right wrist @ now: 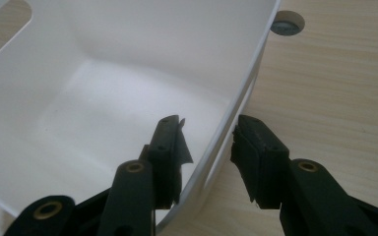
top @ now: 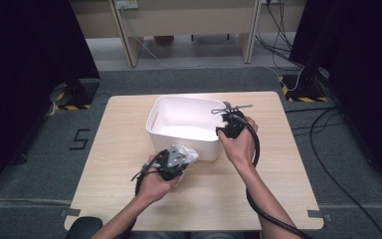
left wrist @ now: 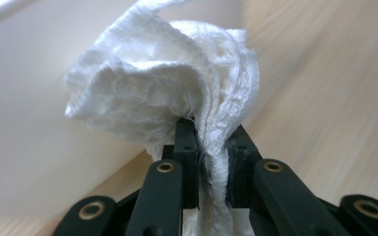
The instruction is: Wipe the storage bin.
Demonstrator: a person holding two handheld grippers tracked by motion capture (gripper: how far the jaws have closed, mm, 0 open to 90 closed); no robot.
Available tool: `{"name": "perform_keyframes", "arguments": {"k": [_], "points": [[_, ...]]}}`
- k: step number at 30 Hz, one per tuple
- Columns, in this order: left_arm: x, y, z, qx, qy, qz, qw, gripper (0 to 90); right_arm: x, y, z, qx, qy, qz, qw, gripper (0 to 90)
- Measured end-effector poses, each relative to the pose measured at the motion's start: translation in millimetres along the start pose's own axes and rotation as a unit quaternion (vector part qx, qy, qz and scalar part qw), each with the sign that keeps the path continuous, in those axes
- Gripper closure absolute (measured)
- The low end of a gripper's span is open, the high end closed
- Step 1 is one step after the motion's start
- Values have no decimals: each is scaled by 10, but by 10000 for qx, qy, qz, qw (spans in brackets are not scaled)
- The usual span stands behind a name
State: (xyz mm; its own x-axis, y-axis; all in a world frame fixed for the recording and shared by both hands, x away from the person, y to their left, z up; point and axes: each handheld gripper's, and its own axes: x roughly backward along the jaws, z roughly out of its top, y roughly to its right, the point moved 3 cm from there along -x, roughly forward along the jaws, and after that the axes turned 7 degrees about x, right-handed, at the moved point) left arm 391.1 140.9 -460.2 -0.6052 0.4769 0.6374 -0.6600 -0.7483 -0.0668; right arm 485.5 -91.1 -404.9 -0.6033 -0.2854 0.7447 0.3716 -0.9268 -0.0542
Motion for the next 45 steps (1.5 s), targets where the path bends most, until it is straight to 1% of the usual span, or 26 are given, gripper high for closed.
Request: {"name": "perform_keyframes", "arguments": {"k": [2, 4, 5, 6, 8, 10, 13, 15, 17, 18, 20, 21, 22, 24, 25, 26, 28, 29, 31, 34, 35, 36, 38, 42, 44, 45], "points": [[121, -146, -72, 136, 52, 146, 9998, 789, -21, 7, -6, -41, -37, 43, 10000, 625], [264, -320, -166, 283, 57, 337, 9990, 788, -30, 6, -3, -23, -56, 45, 10000, 639], [316, -379, -201, 352, 71, 406, 9985, 788, -31, 3, 0, -16, -77, 52, 10000, 648], [397, -474, -259, 459, 80, 520, 9976, 789, -31, -1, 3, -14, -92, 59, 9999, 658], [511, -614, -333, 619, 102, 672, 9958, 788, -33, -6, 17, 16, -126, 43, 9999, 664], [603, -741, -389, 689, 103, 859, 9939, 788, -33, -6, 26, -21, -161, 34, 9999, 669], [677, -891, -434, 822, 108, 1038, 9911, 788, -35, -11, 33, 40, -199, -25, 9998, 686], [692, -961, -441, 905, 131, 1092, 9898, 788, -36, -7, 41, 47, -236, -43, 9997, 712], [701, -1024, -439, 936, 135, 1202, 9882, 787, -32, 16, 49, 37, -267, -87, 9996, 763], [698, -1051, -437, 968, 147, 1219, 9877, 787, -29, 36, 52, 2, -283, -103, 9995, 795], [677, -1092, -427, 991, 120, 1241, 9872, 788, -23, 88, 64, -11, -351, -138, 9993, 854], [663, -1109, -418, 983, 97, 1249, 9872, 787, -17, 115, 71, 70, -375, -163, 9991, 872], [642, -1128, -406, 994, 106, 1240, 9872, 788, -9, 134, 77, 154, -413, -192, 9988, 879], [603, -1159, -384, 997, 102, 1265, 9869, 788, 10, 152, 74, 383, -432, -155, 9982, 846], [568, -1187, -362, 1016, 103, 1268, 9867, 788, 31, 144, 72, 436, -394, -131, 9982, 805], [552, -1200, -352, 1010, 74, 1268, 9867, 788, 104, 115, 77, 477, -213, -74, 9986, 765], [512, -1225, -319, 961, 44, 1305, 9868, 788, 212, 81, 84, 551, -63, -72, 9984, 747], [493, -1231, -303, 959, 46, 1287, 9870, 788, 274, 69, 86, 552, 23, -60, 9985, 739], [469, -1225, -271, 950, 82, 1242, 9877, 788, 388, 82, 72, 556, 144, -33, 9983, 750], [434, -1191, -236, 847, 95, 1121, 9900, 787, 531, 144, 11, 411, 261, 14, 9988, 778], [422, -1176, -227, 826, 91, 1101, 9904, 787, 573, 152, -14, 383, 247, 5, 9990, 789], [413, -1161, -218, 808, 98, 1080, 9908, 787, 600, 163, -45, 409, 217, -9, 9989, 800], [404, -1136, -204, 786, 122, 1023, 9916, 788, 619, 179, -127, 390, 65, 19, 9992, 815], [391, -1114, -209, 770, 179, 973, 9921, 788, 580, 183, -305, 307, -264, 157, 9991, 846], [393, -1102, -214, 737, 157, 951, 9926, 788, 566, 188, -364, 311, -315, 129, 9989, 852], [393, -1093, -216, 733, 184, 933, 9928, 788, 564, 185, -387, 268, -333, 150, 9990, 855]]}}
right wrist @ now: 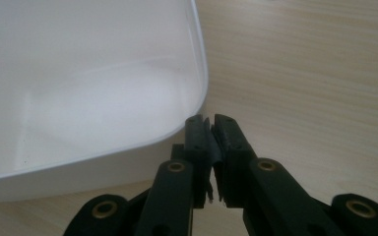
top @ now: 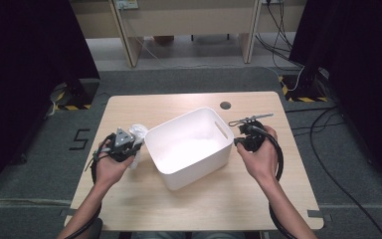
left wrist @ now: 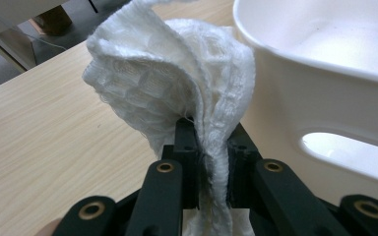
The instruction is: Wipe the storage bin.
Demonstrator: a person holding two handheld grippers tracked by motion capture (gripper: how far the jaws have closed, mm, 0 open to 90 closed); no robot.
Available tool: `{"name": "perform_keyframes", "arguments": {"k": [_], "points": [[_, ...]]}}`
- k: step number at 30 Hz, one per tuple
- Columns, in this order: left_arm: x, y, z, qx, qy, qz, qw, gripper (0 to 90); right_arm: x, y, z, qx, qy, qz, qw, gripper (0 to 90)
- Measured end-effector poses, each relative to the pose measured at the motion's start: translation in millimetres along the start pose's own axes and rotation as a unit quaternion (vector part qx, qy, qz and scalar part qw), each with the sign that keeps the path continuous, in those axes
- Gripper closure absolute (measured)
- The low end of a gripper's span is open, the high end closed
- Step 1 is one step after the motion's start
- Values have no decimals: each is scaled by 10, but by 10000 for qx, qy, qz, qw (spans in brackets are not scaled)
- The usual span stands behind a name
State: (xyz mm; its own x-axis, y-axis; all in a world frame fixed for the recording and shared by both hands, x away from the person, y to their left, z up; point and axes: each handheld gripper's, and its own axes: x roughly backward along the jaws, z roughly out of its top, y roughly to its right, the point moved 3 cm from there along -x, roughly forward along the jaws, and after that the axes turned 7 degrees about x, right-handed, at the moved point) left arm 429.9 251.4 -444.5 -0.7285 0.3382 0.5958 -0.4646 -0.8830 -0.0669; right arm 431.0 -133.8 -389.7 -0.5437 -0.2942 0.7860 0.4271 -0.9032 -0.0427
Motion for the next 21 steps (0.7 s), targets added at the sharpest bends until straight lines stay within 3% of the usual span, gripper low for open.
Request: {"name": "perform_keyframes", "arguments": {"k": [9, 17, 21], "points": [[99, 55, -55, -33, 74, -111, 9999, 790, -134, -189, -86, 109, -244, 275, 9993, 879], [139, 67, -95, 61, 147, -182, 9997, 790, -340, -428, 187, 379, -130, 308, 9987, 874], [88, 156, -35, -157, 110, -121, 9997, 790, -431, -454, 308, 398, -40, 245, 9989, 865]]}}
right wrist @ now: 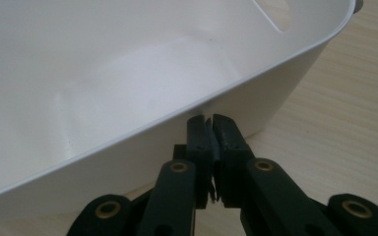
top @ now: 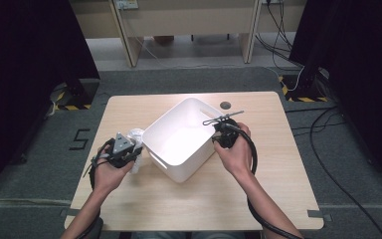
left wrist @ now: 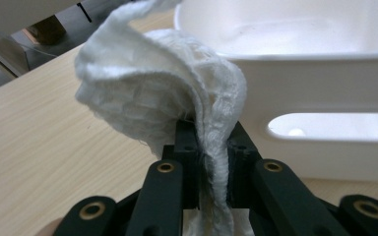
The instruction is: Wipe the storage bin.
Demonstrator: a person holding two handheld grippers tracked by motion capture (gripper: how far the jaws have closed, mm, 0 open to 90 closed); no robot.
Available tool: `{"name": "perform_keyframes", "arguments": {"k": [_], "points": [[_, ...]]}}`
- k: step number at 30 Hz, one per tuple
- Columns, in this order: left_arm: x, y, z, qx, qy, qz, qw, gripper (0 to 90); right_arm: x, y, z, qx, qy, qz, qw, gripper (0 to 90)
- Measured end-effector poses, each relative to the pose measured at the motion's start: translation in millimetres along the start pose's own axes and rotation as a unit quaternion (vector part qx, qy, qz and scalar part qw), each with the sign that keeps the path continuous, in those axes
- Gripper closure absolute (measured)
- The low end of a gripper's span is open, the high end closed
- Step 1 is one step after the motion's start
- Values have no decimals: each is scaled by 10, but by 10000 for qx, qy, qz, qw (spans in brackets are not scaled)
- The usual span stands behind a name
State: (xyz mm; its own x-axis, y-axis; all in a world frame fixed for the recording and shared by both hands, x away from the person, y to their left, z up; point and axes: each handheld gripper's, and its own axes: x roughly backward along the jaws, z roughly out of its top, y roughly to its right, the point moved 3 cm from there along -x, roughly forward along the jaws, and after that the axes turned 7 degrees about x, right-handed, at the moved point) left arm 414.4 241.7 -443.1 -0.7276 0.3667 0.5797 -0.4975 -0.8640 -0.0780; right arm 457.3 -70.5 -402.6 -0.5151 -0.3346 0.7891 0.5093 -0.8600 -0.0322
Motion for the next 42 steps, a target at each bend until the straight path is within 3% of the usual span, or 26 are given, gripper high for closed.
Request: {"name": "perform_keyframes", "arguments": {"k": [3, 7, 8, 13, 19, 22, 23, 31, 39, 42], "points": [[-66, 112, 62, 11, 17, -133, 9999, 790, -27, 29, 53, -70, 43, -114, 9999, 862], [-142, 317, 153, -210, -1, -325, 9993, 790, -38, 71, 68, -79, 123, -221, 9996, 841], [-166, 348, 182, -346, 29, -330, 9988, 790, -36, 87, 66, -124, 146, -242, 9995, 830], [-249, 504, 263, -417, 56, -446, 9981, 790, -4, 184, 58, -225, 172, -370, 9989, 798], [-233, 515, 248, -403, 88, -447, 9981, 789, 176, 297, 58, -706, 537, -512, 9947, 723], [-221, 547, 217, -303, 83, -501, 9982, 789, 221, 265, 109, -754, 700, -382, 9940, 681], [-221, 542, 217, -384, 102, -490, 9980, 789, 222, 249, 121, -763, 721, -362, 9938, 674], [-225, 648, 206, -427, 52, -604, 9972, 789, 27, 145, 86, -668, 456, -271, 9964, 700], [-241, 711, 214, -347, 58, -671, 9971, 788, 3, 136, 120, -343, 321, -333, 9983, 727], [-259, 748, 198, -418, 30, -706, 9966, 788, 0, 151, 119, -302, 352, -321, 9984, 734]]}}
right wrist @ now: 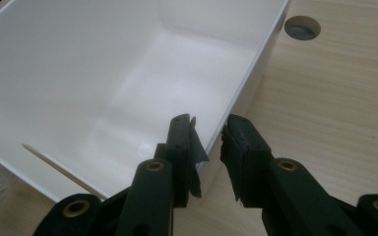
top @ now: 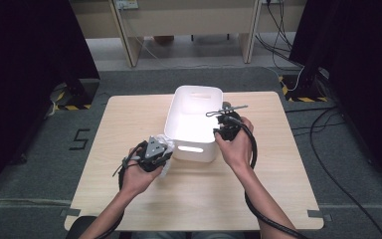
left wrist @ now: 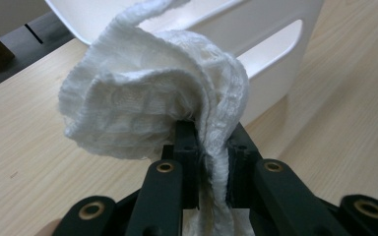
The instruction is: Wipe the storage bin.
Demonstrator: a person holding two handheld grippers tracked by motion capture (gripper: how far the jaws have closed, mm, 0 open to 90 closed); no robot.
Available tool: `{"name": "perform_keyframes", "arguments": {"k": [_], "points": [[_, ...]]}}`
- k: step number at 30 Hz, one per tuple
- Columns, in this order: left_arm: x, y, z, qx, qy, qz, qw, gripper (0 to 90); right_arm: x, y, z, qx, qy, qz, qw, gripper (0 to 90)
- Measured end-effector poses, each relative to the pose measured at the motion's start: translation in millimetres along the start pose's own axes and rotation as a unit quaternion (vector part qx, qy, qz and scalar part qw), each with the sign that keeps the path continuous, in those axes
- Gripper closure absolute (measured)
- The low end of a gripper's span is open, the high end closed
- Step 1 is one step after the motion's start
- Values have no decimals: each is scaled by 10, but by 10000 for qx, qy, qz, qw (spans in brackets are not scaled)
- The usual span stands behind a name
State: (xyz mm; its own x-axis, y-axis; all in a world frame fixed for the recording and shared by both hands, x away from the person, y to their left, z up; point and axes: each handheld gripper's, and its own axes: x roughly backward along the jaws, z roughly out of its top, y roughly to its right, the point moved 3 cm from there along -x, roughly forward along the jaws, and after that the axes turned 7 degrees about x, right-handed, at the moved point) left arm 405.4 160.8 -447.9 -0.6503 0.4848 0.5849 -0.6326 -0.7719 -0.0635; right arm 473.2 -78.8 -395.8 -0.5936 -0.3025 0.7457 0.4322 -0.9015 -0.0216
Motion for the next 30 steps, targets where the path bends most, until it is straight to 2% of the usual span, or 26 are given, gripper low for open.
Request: {"name": "perform_keyframes", "arguments": {"k": [5, 14, 30], "points": [[-38, 22, -10, -28, -12, -28, 10000, 788, -13, -20, -2, 163, 58, -104, 9998, 739], [-71, 45, -15, -54, -41, -56, 10000, 788, -16, -22, -9, 251, 103, -113, 9996, 750], [-193, 77, -101, -122, -177, -68, 9997, 789, -17, -35, -12, 270, 141, -101, 9995, 753]]}}
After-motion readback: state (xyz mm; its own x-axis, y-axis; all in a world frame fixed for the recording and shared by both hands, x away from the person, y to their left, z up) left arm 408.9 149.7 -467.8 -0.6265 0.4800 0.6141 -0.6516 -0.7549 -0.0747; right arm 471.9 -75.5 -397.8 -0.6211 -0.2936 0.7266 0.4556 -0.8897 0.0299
